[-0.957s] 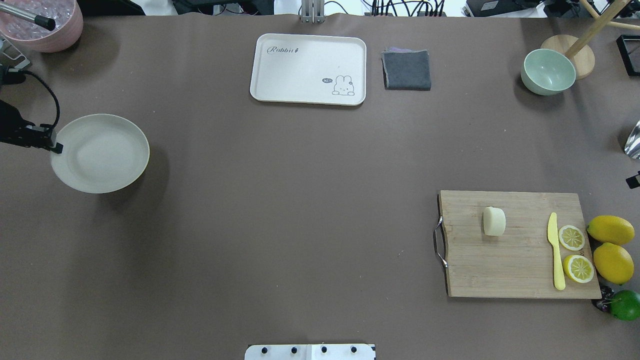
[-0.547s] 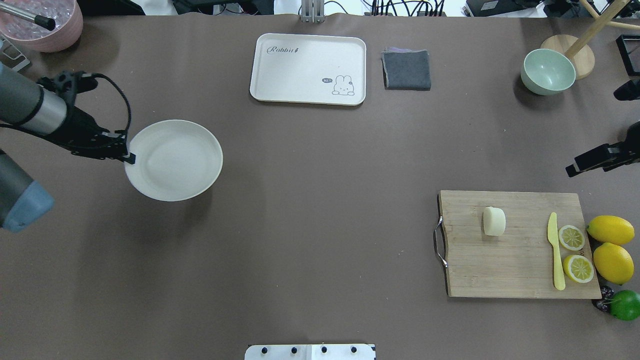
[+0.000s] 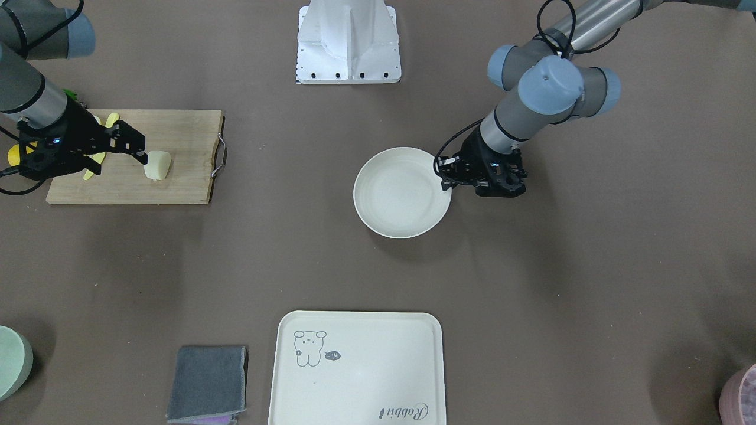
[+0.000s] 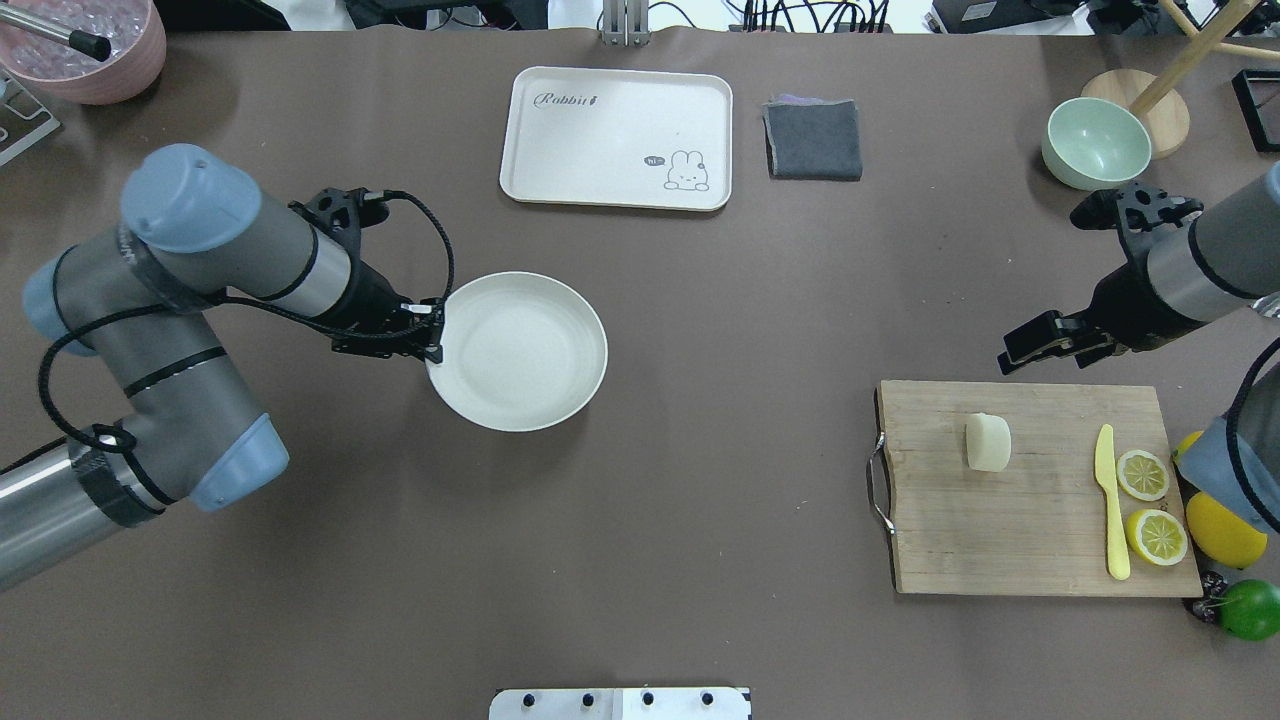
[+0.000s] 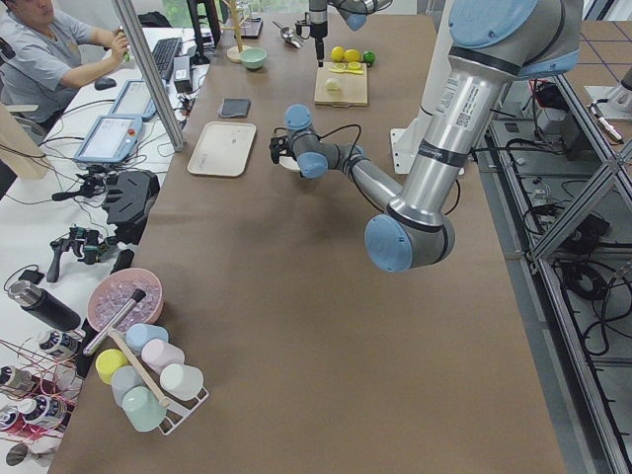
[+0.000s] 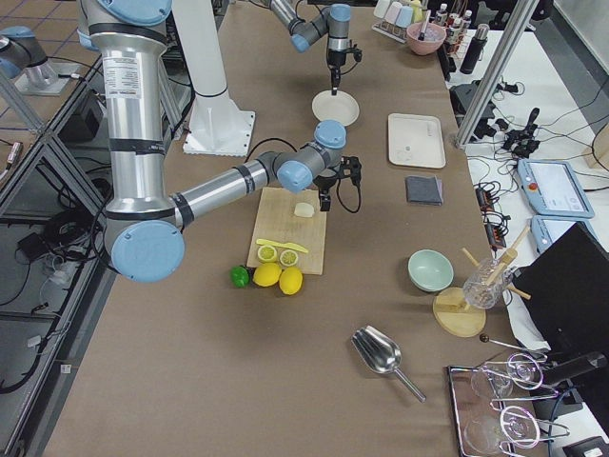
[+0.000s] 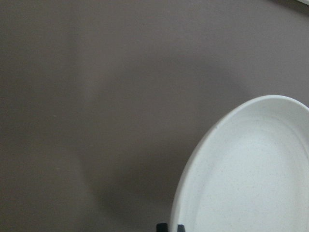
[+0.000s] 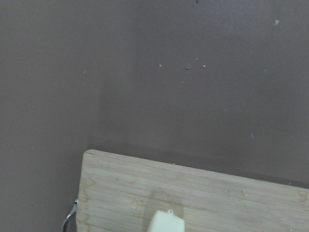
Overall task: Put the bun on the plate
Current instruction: 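Slide the white plate inward with the left gripper while the right arm approaches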
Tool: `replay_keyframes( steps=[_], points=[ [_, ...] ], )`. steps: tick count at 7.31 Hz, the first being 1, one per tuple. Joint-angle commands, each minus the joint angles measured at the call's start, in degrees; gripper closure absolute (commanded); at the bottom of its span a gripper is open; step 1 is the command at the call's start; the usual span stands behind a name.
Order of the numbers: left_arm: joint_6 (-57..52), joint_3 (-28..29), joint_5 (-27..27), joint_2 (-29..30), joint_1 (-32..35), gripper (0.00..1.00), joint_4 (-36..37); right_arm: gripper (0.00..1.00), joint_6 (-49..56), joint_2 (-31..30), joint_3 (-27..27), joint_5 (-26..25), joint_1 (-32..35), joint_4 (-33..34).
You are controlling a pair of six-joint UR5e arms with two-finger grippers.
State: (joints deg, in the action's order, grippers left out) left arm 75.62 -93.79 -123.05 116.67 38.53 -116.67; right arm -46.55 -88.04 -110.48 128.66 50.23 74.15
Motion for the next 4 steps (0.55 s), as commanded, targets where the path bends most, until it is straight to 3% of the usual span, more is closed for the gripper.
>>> replay_keyframes(
  steps=[1, 4],
  points=[
    [3.5, 0.9, 3.3, 3.2, -4.1, 1.00, 0.9, 0.01, -3.8, 0.2, 0.3, -1.4, -2.7, 0.0],
    [4.7, 3.1, 4.8, 5.3, -5.7, 1.00, 0.8, 0.00, -4.9, 0.2, 0.7, -2.4, -3.9, 0.0]
  ],
)
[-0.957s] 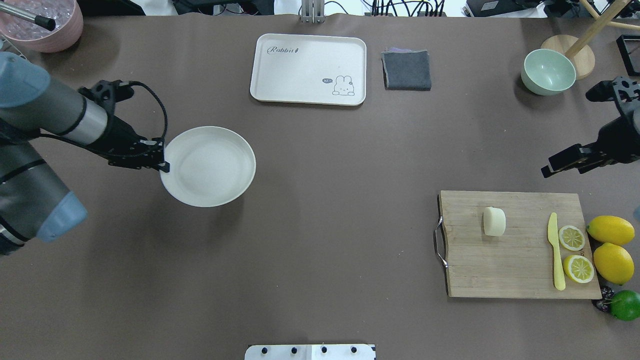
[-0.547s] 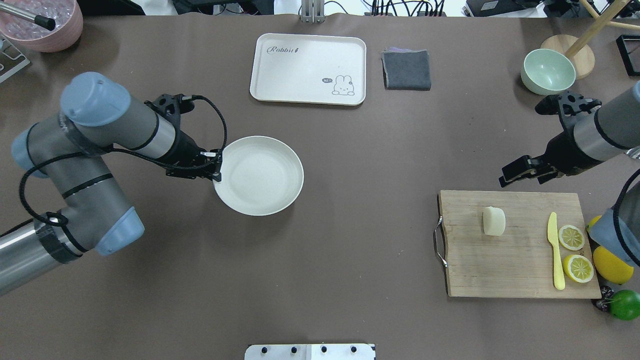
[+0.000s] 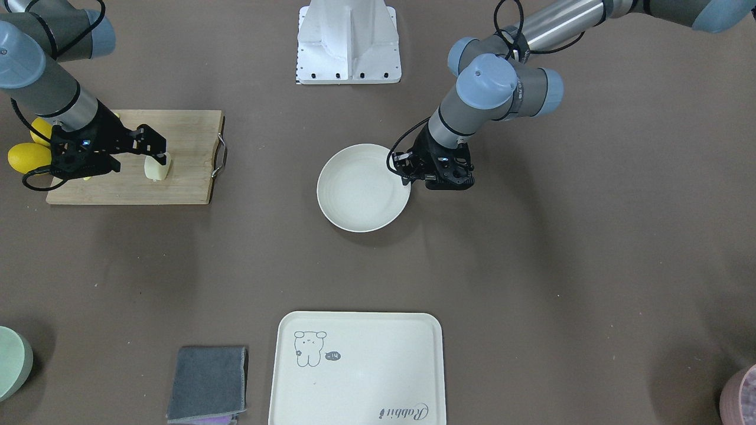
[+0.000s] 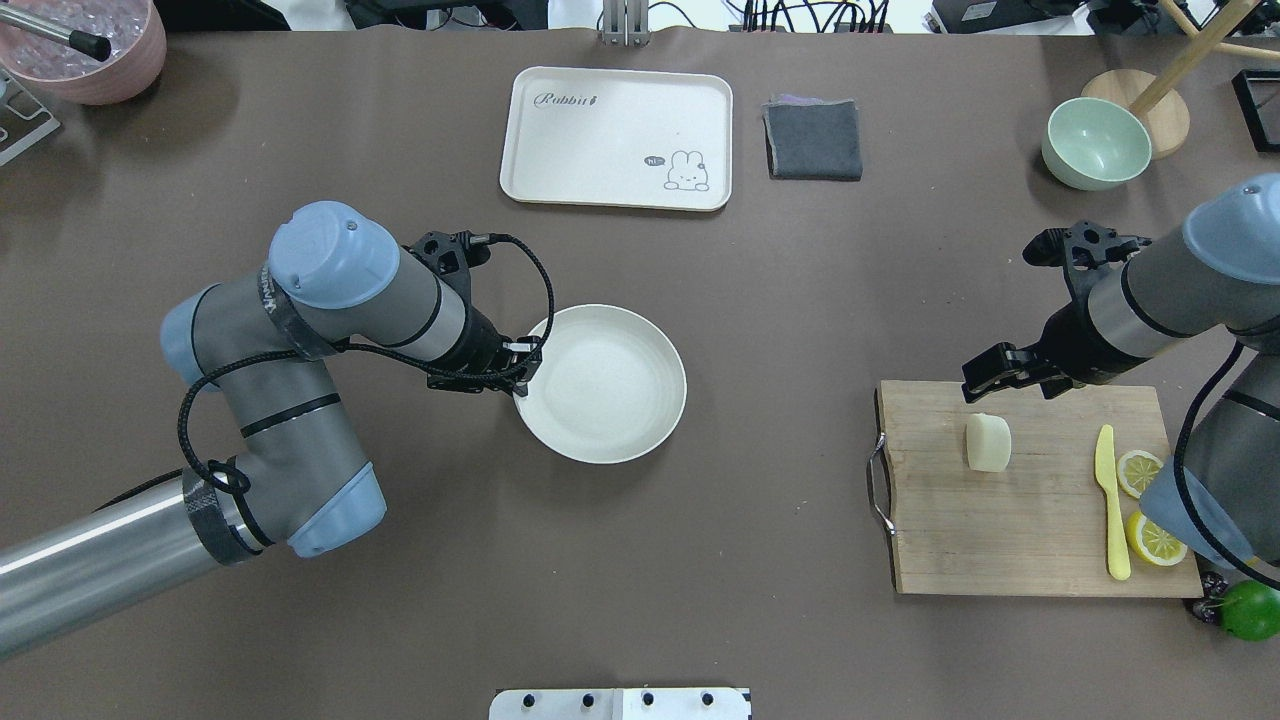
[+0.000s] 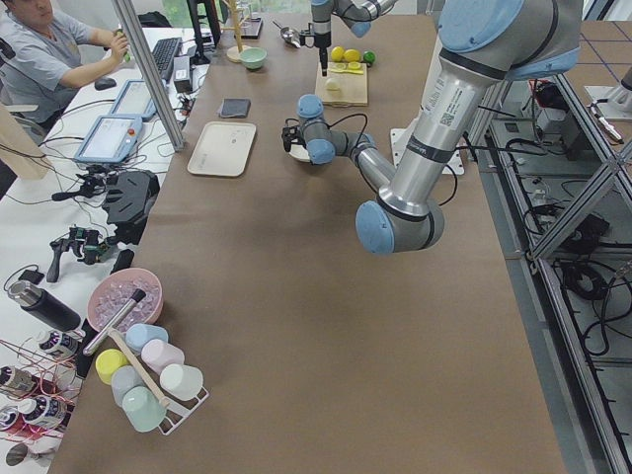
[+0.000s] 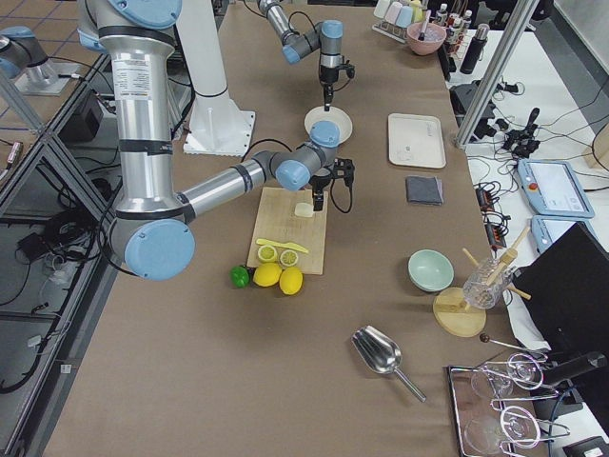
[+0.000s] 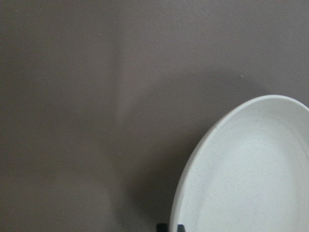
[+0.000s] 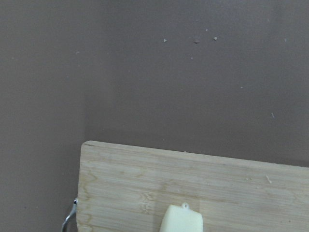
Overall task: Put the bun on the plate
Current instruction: 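Slide the white plate inward with the left gripper while the right arm approaches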
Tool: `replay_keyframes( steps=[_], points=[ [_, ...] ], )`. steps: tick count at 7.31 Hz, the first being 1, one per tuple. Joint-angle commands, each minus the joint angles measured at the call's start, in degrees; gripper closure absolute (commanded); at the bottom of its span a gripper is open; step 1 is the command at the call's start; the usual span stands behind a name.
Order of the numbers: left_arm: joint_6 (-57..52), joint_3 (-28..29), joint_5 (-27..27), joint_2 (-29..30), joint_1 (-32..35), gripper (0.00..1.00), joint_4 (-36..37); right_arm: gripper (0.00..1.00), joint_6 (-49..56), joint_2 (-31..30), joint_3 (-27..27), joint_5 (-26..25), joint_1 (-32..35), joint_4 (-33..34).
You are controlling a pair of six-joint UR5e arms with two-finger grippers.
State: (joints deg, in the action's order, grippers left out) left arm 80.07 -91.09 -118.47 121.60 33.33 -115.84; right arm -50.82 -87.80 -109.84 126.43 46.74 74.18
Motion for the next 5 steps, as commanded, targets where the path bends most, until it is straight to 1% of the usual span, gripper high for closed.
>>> replay_keyframes(
  steps=[1, 2, 3, 4, 5],
  points=[
    [0.3, 0.5, 0.3, 0.5, -0.6, 1.00, 0.0, 0.00, -1.6, 0.0, 0.6, -0.2, -1.0, 0.0],
    [0.4, 0.9, 0.4, 0.5, -1.3, 1.00, -0.1, 0.00, -1.6, 0.0, 1.2, -0.3, -2.0, 0.0],
    [1.3, 1.2, 2.4, 1.6, -1.9, 1.00, -0.1, 0.00, -1.5, -0.1, 1.3, -0.9, -2.0, 0.0],
    [1.3, 1.2, 2.5, 1.8, -2.2, 1.00, 0.0, 0.00, -2.0, -0.1, 1.4, -1.5, -2.4, 0.0],
    [1.4, 1.1, 2.5, 1.9, -2.3, 1.00, 0.0, 0.00, -5.4, -0.5, 1.4, -6.3, -4.9, -0.1]
  ],
)
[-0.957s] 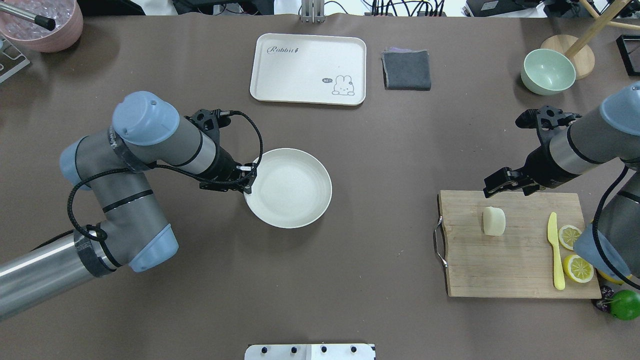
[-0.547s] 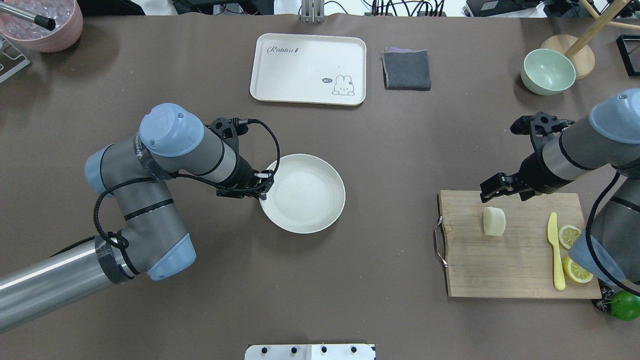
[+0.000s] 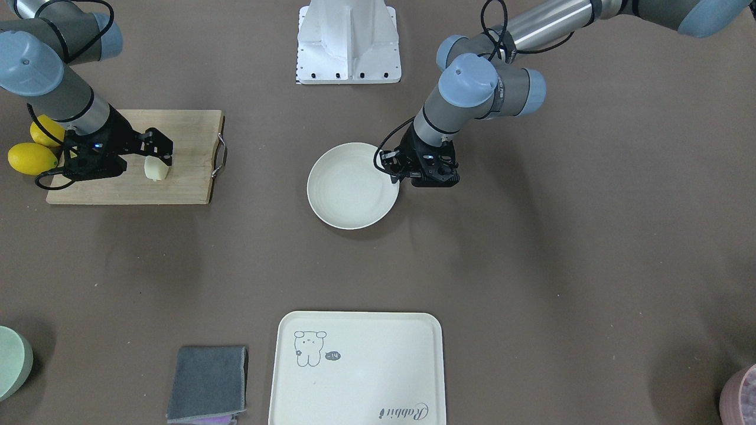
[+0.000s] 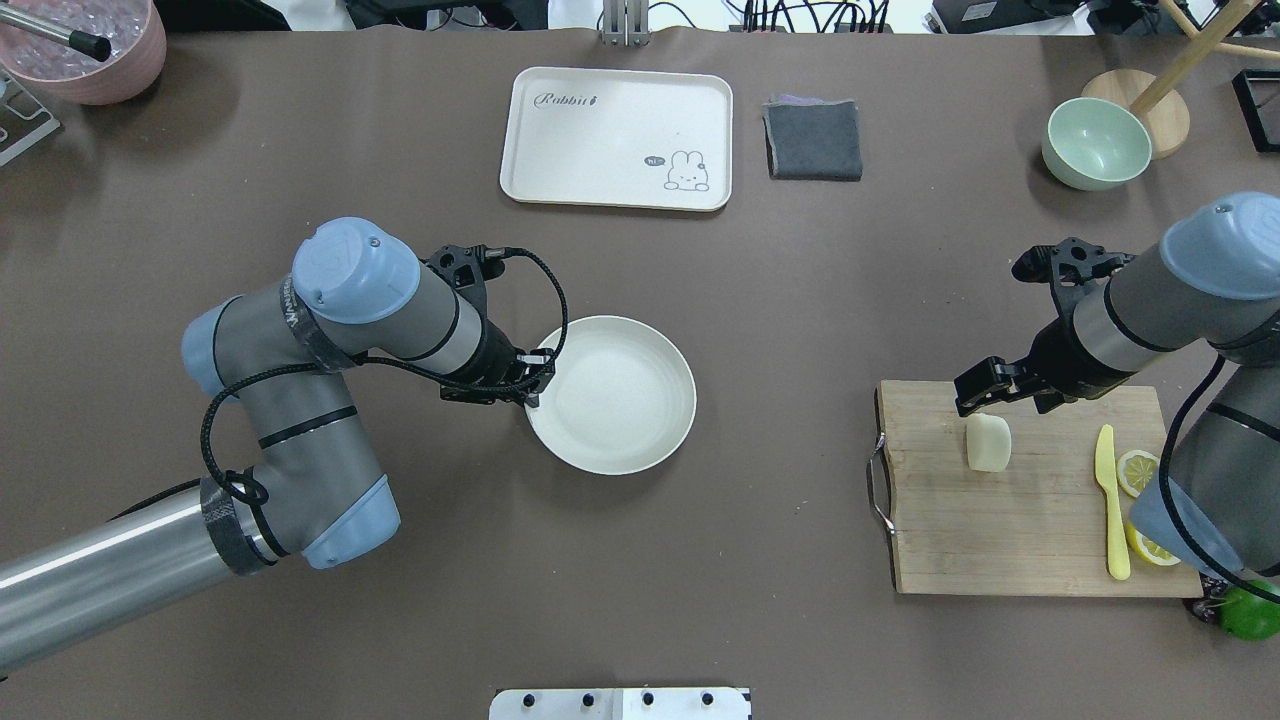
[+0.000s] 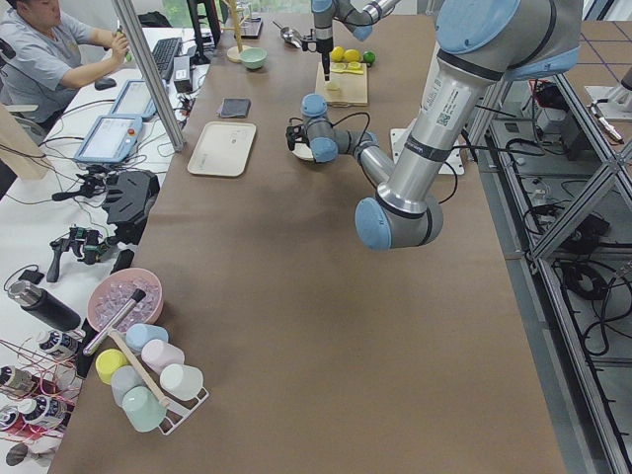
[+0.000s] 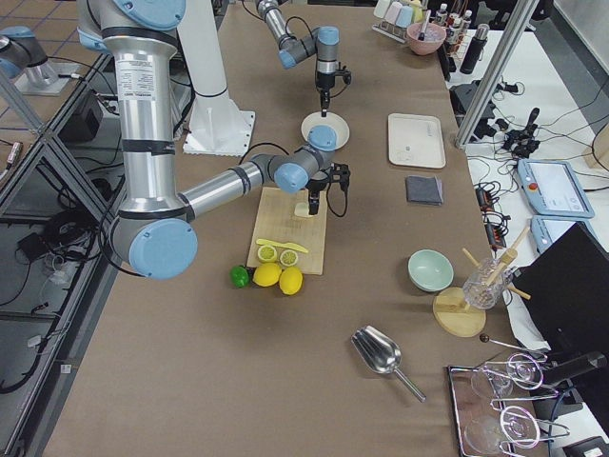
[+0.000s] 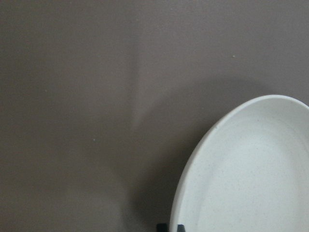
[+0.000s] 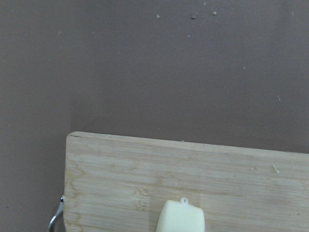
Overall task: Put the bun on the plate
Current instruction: 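Lower the right gripper onto the cream bun and close it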
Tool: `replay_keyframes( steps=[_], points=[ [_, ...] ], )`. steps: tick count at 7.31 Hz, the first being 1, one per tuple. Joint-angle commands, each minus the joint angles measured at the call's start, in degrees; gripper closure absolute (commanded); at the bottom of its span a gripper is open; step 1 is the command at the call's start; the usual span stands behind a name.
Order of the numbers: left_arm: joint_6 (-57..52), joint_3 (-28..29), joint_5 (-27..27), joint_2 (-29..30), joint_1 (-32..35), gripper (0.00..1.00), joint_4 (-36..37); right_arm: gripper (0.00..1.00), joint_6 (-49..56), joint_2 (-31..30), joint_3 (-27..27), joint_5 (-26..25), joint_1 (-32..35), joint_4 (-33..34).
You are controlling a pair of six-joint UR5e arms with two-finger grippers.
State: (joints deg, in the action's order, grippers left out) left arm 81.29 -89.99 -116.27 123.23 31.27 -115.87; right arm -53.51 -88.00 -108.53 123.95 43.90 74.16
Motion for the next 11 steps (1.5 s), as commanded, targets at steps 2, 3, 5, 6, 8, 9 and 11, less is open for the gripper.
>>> replay_keyframes(
  steps=[2, 3, 5, 6, 8, 9, 11],
  points=[
    [0.1, 0.0, 0.3, 0.3, -0.2, 0.93, 0.0, 0.02, -3.1, -0.4, 0.6, -4.3, -3.6, 0.0],
    [0.2, 0.0, 0.3, 0.3, -0.2, 0.05, 0.0, 0.11, -3.1, -0.7, 0.8, -4.3, -3.7, 0.0],
    [2.0, -0.1, 0.3, 0.3, -0.2, 0.03, -0.1, 0.80, -3.0, -1.1, 0.9, -4.2, -3.7, 0.1],
    [2.0, -0.2, 0.4, 0.3, -0.1, 0.03, -0.1, 1.00, -2.9, -1.0, 0.5, -2.6, -3.7, 0.1],
    [2.1, -0.8, 0.4, 0.2, 0.4, 0.03, 0.0, 1.00, -3.1, -0.2, -0.6, -1.1, -3.4, 0.3],
    [2.1, -1.4, 0.3, -0.8, 1.7, 0.03, 0.0, 1.00, -3.1, 2.0, -0.8, -1.1, -3.2, 0.6],
    [0.2, -8.3, -1.8, -10.8, 6.0, 0.03, -0.1, 1.00, -3.2, 15.4, 0.3, -1.7, -3.9, 8.3]
  ],
)
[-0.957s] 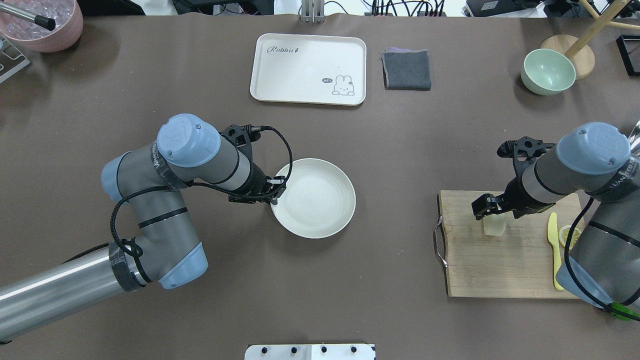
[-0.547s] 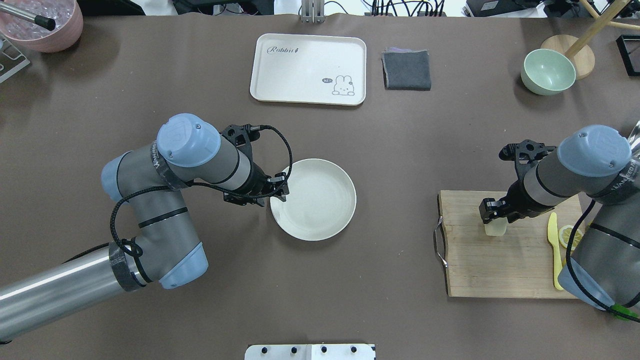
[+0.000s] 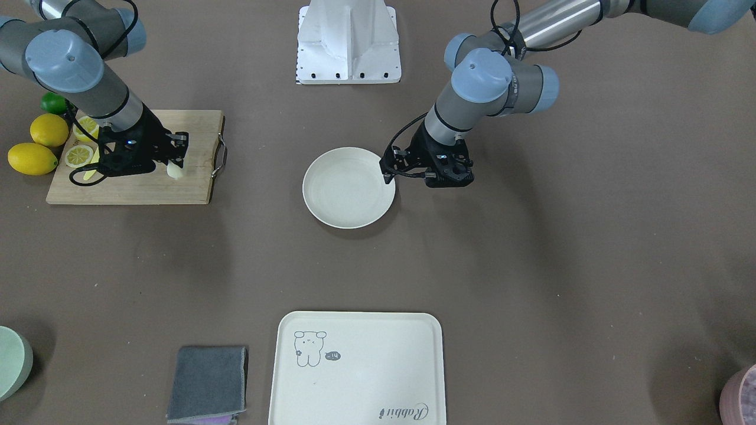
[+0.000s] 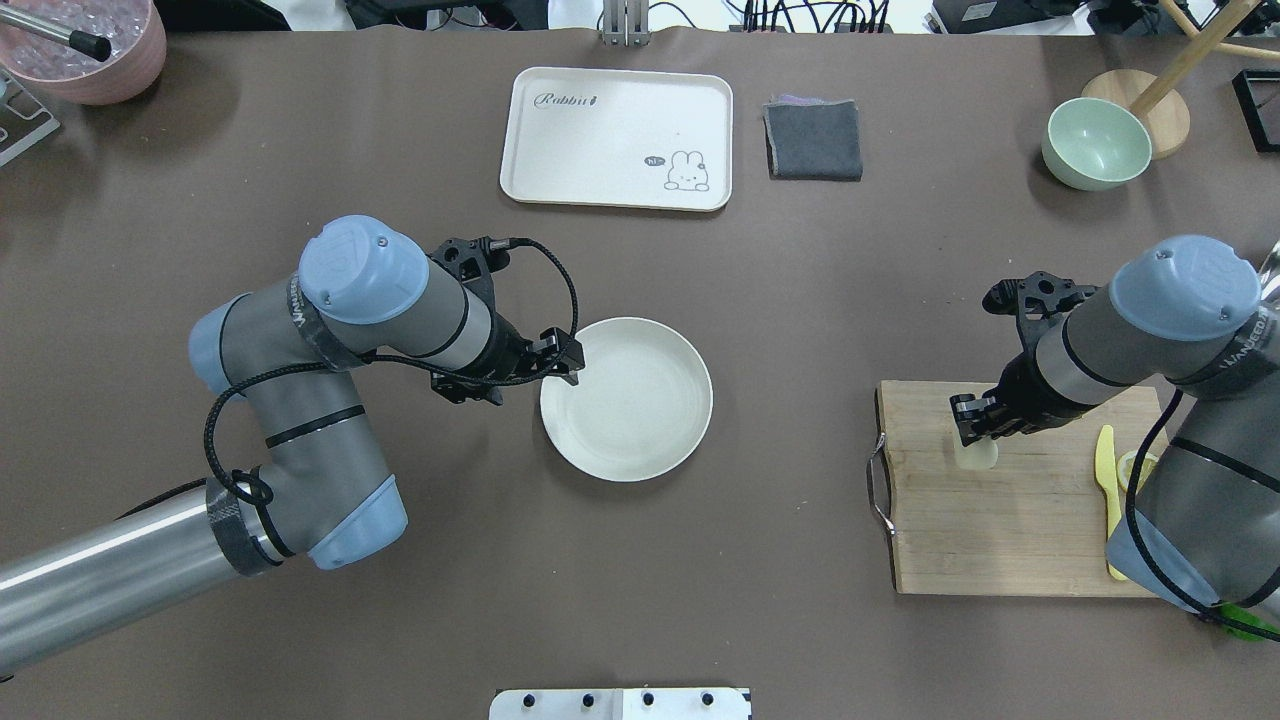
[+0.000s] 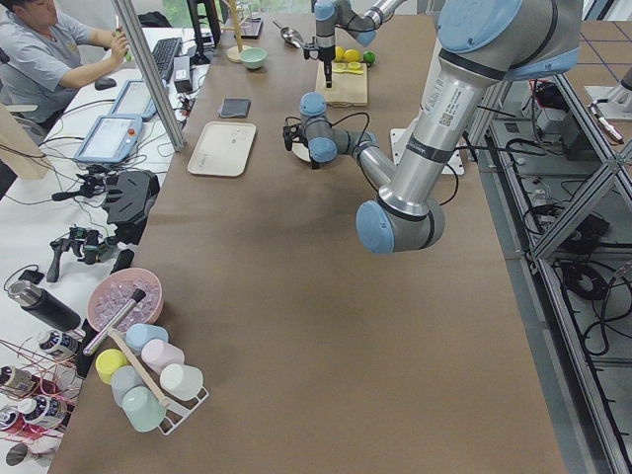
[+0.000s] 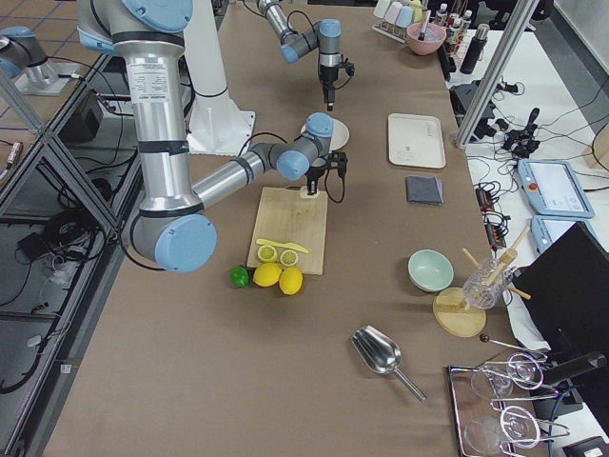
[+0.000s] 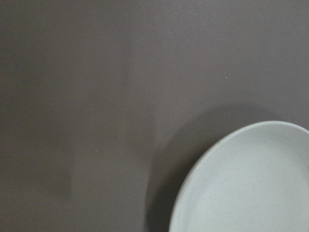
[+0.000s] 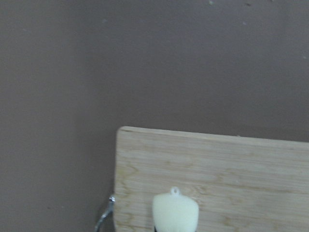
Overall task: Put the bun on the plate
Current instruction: 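Carry the bun toward the plate with the right gripper while the left withdraws, then lower the bun onto the white plate and open the right gripper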
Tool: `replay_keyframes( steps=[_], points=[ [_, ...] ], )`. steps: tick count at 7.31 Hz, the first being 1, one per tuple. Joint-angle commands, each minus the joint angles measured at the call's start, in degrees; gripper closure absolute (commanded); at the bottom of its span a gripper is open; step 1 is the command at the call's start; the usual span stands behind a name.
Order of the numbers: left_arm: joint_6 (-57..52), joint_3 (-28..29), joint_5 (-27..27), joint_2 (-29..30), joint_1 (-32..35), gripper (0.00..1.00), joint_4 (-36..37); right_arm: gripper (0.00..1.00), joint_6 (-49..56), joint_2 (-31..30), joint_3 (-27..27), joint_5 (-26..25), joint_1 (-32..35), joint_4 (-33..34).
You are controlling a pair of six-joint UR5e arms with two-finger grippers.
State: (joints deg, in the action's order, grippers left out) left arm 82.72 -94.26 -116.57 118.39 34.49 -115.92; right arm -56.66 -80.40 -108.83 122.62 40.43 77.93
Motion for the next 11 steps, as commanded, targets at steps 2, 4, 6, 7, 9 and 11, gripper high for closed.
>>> replay_keyframes(
  steps=[2, 4, 6, 7, 9, 11],
  points=[
    [-14.2, -7.3, -3.4, -16.4, 7.4, 0.03, -0.4, 1.00, -0.3, 18.6, 4.8, -3.6, -2.8, 7.2],
    [-26.6, -7.4, -4.9, -22.6, 12.7, 0.03, -0.5, 1.00, -4.1, 32.5, 18.7, -4.9, -5.4, 6.9],
    [-30.1, -7.4, -5.9, -24.7, 15.3, 0.03, -0.5, 1.00, -4.3, 36.1, 23.8, -9.6, -8.3, 6.2],
    [-30.1, -7.5, -5.9, -24.7, 15.3, 0.03, -0.5, 0.98, -4.4, 37.8, 27.2, -10.2, -9.1, 4.0],
    [-30.1, -7.9, -5.9, -24.8, 15.3, 0.03, -0.5, 0.85, -8.4, 37.9, 29.2, -11.9, -11.1, 0.3],
    [-29.6, -8.0, -5.9, -24.5, 15.3, 0.03, -0.4, 0.43, -9.3, 37.9, 29.2, -12.1, -11.6, 0.2]
  ],
)
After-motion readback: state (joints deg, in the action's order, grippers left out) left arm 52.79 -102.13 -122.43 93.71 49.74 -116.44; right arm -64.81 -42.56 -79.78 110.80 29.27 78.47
